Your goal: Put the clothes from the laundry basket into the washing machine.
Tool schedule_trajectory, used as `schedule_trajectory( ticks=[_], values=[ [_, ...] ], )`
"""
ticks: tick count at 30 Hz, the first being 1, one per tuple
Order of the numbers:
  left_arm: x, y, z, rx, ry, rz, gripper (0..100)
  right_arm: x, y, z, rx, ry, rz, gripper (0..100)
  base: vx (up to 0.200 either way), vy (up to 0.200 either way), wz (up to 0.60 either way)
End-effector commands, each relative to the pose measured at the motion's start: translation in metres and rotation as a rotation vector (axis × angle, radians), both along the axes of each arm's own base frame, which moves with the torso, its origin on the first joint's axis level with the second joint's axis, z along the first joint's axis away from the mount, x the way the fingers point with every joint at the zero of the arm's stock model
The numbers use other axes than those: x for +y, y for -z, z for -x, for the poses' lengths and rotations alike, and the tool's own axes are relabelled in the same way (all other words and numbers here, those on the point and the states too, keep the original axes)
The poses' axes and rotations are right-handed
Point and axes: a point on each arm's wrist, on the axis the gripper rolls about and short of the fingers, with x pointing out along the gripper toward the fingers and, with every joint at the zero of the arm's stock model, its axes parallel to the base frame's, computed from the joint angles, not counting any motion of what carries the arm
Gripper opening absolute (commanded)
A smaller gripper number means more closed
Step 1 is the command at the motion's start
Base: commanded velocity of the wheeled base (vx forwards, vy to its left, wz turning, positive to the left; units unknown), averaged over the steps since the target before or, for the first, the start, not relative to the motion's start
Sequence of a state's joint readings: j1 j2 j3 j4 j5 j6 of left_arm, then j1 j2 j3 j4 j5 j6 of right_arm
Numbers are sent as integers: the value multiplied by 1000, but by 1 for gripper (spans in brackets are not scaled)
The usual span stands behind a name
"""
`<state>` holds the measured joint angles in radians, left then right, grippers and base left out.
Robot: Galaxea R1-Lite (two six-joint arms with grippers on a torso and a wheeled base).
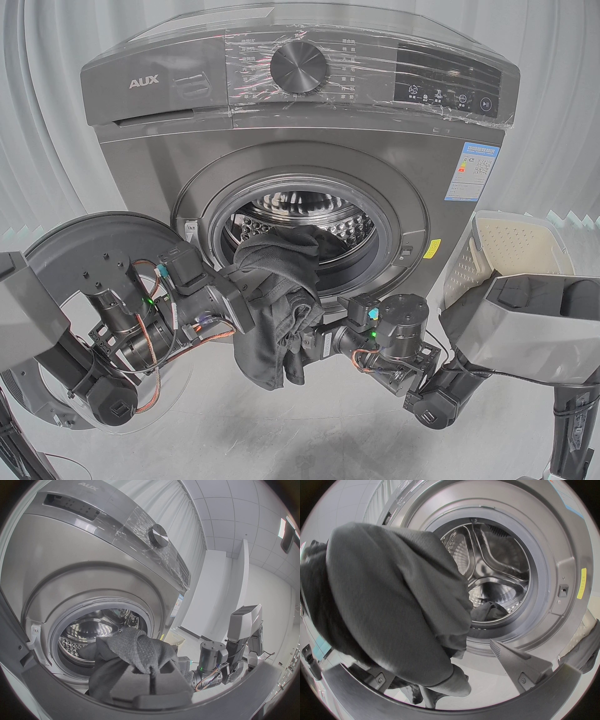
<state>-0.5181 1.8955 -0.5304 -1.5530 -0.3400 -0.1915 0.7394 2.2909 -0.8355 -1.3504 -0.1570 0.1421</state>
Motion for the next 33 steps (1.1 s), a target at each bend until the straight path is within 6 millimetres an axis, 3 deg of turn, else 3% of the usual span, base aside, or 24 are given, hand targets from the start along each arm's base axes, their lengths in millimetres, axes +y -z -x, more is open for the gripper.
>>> schedule_trajectory(
  ticks=[1,2,3,11,17,18,24,33],
  values=[
    [0,3,0,11,1,-6,0,1,-5,0,-13,-2,-12,100,0,0,0],
    [0,3,0,11,1,-6,0,1,-4,0,-9,-2,-11,100,0,0,0],
    [0,3,0,11,1,-6,0,0,-3,0,-5,0,-10,0,0,0,0],
    [1,5,-3,20,-7,-3,0,-7,-8,9,-8,-3,-14,0,0,0,0],
    [3,10,-3,47,-8,-6,0,-27,-25,30,4,-2,-1,0,0,0,0],
    [3,11,-2,49,-7,-8,100,-29,-29,32,1,-2,-5,0,0,0,0],
    [2,15,-3,71,-7,-8,100,-35,-49,37,-39,0,-38,0,0,0,0],
    [10,30,-5,123,-48,-37,100,-36,-58,39,-61,1,-60,0,0,0,0]
  ],
)
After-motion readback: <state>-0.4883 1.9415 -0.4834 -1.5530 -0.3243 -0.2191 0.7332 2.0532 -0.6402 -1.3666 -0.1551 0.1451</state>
